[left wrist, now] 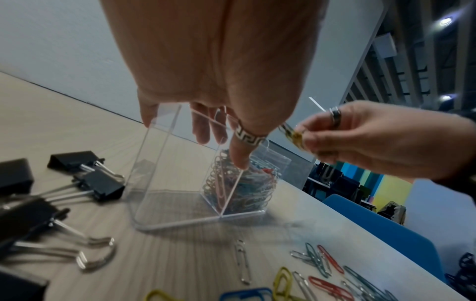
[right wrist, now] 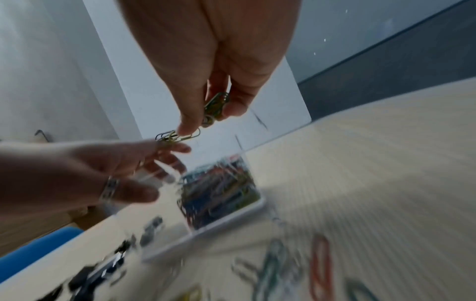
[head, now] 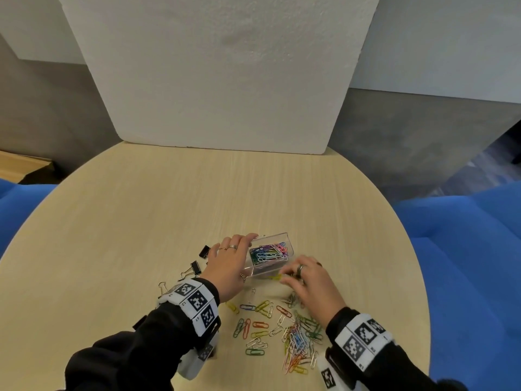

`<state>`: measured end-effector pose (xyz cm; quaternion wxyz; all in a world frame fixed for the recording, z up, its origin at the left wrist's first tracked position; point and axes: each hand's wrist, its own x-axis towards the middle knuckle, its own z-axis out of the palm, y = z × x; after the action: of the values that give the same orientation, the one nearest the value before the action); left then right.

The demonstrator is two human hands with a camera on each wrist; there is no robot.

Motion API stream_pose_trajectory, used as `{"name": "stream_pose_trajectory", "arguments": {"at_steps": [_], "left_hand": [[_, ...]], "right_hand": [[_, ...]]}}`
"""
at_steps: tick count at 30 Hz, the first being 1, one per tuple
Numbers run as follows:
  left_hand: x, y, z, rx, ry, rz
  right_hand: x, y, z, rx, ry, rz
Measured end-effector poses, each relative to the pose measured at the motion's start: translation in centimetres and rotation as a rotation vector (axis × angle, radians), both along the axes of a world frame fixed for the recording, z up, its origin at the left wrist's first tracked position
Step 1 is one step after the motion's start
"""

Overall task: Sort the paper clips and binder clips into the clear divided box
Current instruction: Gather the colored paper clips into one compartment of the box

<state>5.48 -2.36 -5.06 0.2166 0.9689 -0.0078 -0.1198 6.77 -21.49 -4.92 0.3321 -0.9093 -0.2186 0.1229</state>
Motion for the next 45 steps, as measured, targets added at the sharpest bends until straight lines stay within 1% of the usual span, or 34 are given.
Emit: {"name": "stream_pose_trajectory", "arguments": {"at_steps": [3, 5, 10, 13, 14, 15, 17, 19, 20, 22, 24, 27, 29, 30, 32, 33, 34, 35, 37, 39, 41, 43, 45], "left_hand": [[0.0, 0.0, -0.1, 0.004, -0.007, 0.003], [0.0, -0.1, -0.1, 0.002, -0.012, 0.005], [-0.1, 0.0, -0.1, -0.002, -0.014, 0.005], [-0.1, 0.0, -0.1, -0.007, -0.009, 0.005], [-0.1, 0.0, -0.1, -0.007, -0.009, 0.004], [-0.2, 0.0, -0.1, -0.005, -0.009, 0.001], [-0.2, 0.0, -0.1, -0.001, -0.005, -0.001], [-0.2, 0.0, -0.1, 0.008, -0.008, 0.000], [-0.2, 0.0, 0.0, 0.010, -0.012, -0.001], [-0.1, -0.1, -0.1, 0.013, -0.019, 0.000], [0.0, 0.0, -0.1, 0.010, -0.019, 0.001], [0.0, 0.0, 0.3, 0.014, 0.014, 0.009], [-0.4, -0.1, 0.7, -0.002, 0.002, 0.020], [-0.9, -0.1, 0.9, -0.009, -0.061, 0.027], [-2.5, -0.3, 1.0, -0.015, -0.289, 0.043], [-3.5, -0.5, 1.2, -0.036, -0.380, 0.057], [-4.6, -0.8, 1.5, -0.048, -0.394, 0.060], [-5.7, -1.1, 1.8, -0.068, -0.323, 0.051], [-7.6, -1.8, 1.5, -0.091, -0.051, 0.051], [-8.8, -2.4, 0.3, -0.051, 0.150, 0.032], [-9.0, -3.1, -0.6, -0.009, 0.281, 0.038], [-8.9, -3.9, -1.2, 0.038, 0.384, 0.020], [-8.4, -4.7, -1.5, 0.041, 0.423, 0.017]], "right_hand": [[2.2, 1.3, 2.1, 0.044, -0.140, -0.018], [3.4, 2.3, 2.4, 0.041, -0.190, -0.004], [4.2, 3.4, 1.0, -0.018, -0.167, 0.064], [4.0, 2.7, 0.7, 0.025, -0.185, 0.023], [3.8, 2.4, 0.7, 0.028, -0.220, 0.021], [3.6, 2.1, 0.7, -0.005, -0.280, 0.050], [3.2, 1.9, 0.2, -0.171, -0.385, 0.186], [2.7, 2.0, -0.5, -0.342, -0.435, 0.302], [2.7, 1.9, -0.7, -0.398, -0.448, 0.315], [3.1, 1.3, -0.6, -0.427, -0.458, 0.287], [3.4, 0.5, 0.0, -0.321, -0.457, 0.262], [3.2, -0.7, 0.7, -0.077, -0.395, 0.125], [2.9, -2.0, 1.0, -0.013, -0.253, 0.032], [2.7, -2.8, 0.9, -0.020, -0.137, 0.017], [2.1, -4.4, 0.8, -0.119, 0.096, 0.036], [1.6, -5.1, 0.5, -0.186, 0.166, 0.057], [1.1, -5.8, 0.3, -0.245, 0.205, 0.074], [0.5, -6.5, 0.1, -0.293, 0.222, 0.084], [-0.7, -7.3, 0.0, -0.367, 0.270, 0.103], [-2.1, -7.6, 0.0, -0.427, 0.365, 0.144], [-3.6, -7.0, -0.2, -0.491, 0.426, 0.199], [-5.0, -6.2, -0.8, -0.515, 0.393, 0.215], [-5.7, -5.2, -1.6, -0.472, 0.347, 0.186]]}}
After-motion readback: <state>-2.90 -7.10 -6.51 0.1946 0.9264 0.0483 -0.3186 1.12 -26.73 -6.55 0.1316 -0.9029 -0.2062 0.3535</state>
